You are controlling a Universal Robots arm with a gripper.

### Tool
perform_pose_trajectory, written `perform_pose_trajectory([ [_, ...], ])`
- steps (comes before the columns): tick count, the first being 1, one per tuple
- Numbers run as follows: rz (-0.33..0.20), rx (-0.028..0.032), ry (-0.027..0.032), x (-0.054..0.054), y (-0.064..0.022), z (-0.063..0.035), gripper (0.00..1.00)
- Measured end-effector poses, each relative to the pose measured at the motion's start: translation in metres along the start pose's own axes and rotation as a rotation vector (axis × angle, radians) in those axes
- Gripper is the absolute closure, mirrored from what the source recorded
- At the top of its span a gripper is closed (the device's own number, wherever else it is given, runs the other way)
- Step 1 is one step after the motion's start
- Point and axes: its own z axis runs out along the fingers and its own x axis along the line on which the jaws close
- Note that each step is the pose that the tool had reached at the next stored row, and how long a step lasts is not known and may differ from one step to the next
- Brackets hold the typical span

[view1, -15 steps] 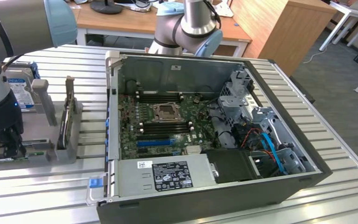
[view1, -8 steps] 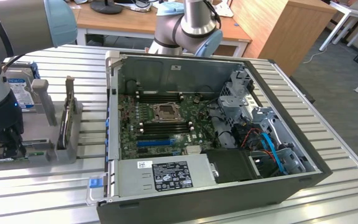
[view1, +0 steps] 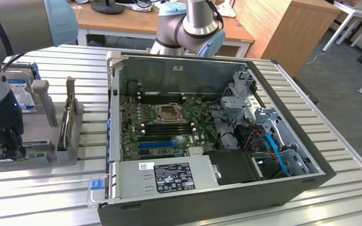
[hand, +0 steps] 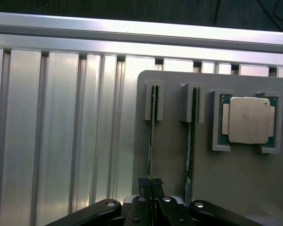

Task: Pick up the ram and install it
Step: 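Pick up the ram and move it above insertion slot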

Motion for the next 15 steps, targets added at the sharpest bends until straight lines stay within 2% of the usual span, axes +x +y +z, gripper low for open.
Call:
perform_pose_trajectory([
  [8, 0.002, 0.0000, 0.0000, 0.000, 0.0002, -0.0117, 0.88],
  [15, 0.004, -0.0001, 0.0000, 0.000, 0.0004, -0.0280, 0.88],
])
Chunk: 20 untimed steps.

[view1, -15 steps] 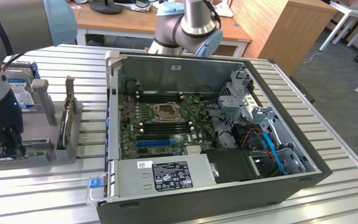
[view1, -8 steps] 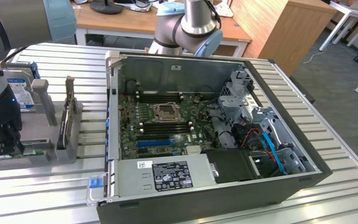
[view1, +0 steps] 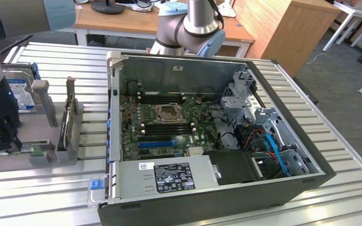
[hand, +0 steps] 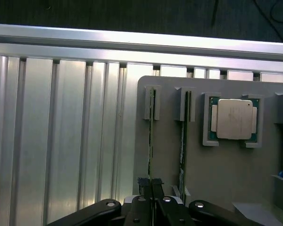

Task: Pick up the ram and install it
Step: 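Pick up the ram and move it above insertion slot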

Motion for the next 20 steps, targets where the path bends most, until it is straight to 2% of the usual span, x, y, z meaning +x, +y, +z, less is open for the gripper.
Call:
perform_pose_trajectory([
  [20, 0.030, -0.0001, -0.0004, 0.000, 0.0007, -0.0526, 0.88],
])
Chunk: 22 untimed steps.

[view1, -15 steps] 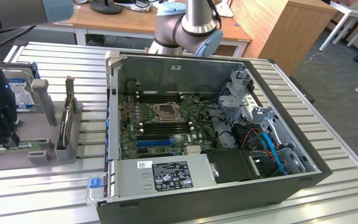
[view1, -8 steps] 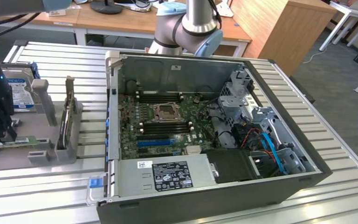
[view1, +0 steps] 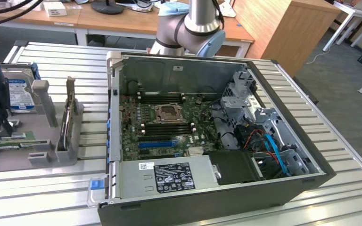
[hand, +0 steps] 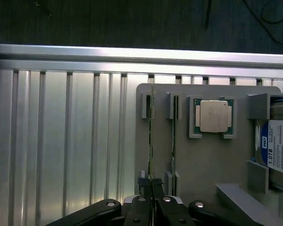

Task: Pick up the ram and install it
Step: 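Pick up the ram and move it above insertion slot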

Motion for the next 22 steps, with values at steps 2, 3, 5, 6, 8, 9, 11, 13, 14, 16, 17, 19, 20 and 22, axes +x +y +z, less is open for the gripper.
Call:
perform_pose_trajectory([
  [2, 0.005, 0.0000, -0.0001, 0.000, 0.0001, -0.0056, 0.88],
  [3, 0.008, -0.0001, -0.0001, 0.000, 0.0001, -0.0082, 0.88],
  [5, 0.015, 0.0000, -0.0002, 0.000, 0.0002, -0.0138, 0.88],
  [6, 0.018, -0.0001, -0.0003, 0.000, 0.0002, -0.0162, 0.88],
  [8, 0.024, -0.0001, -0.0004, 0.000, 0.0003, -0.0214, 0.88],
  [9, 0.026, -0.0001, -0.0004, 0.000, 0.0003, -0.0243, 0.88],
  [11, 0.030, -0.0001, -0.0005, 0.000, 0.0003, -0.0307, 0.88],
  [13, 0.033, -0.0002, -0.0005, 0.000, 0.0002, -0.0371, 0.88],
  [14, 0.035, -0.0002, -0.0005, 0.000, 0.0003, -0.0401, 0.88],
  [16, 0.037, -0.0001, -0.0006, 0.000, 0.0003, -0.0461, 0.88],
  [17, 0.038, -0.0001, -0.0006, 0.000, 0.0003, -0.0496, 0.88],
  [19, 0.041, -0.0002, -0.0006, 0.000, 0.0004, -0.0564, 0.88],
  [20, 0.043, -0.0002, -0.0006, 0.000, 0.0004, -0.0597, 0.88],
  [22, 0.045, -0.0002, -0.0007, 0.000, 0.0005, -0.0658, 0.88],
])
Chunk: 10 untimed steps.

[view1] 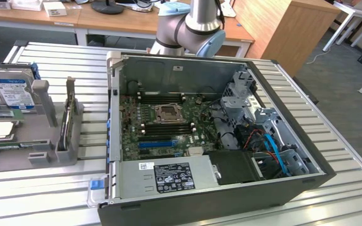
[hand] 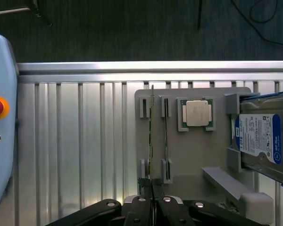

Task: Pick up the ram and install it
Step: 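Pick up the ram and move it above insertion slot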

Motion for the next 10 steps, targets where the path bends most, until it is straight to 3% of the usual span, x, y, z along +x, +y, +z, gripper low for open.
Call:
perform_pose_trajectory([
  [10, 0.012, 0.0000, -0.0002, 0.000, 0.0003, -0.0314, 0.88],
])
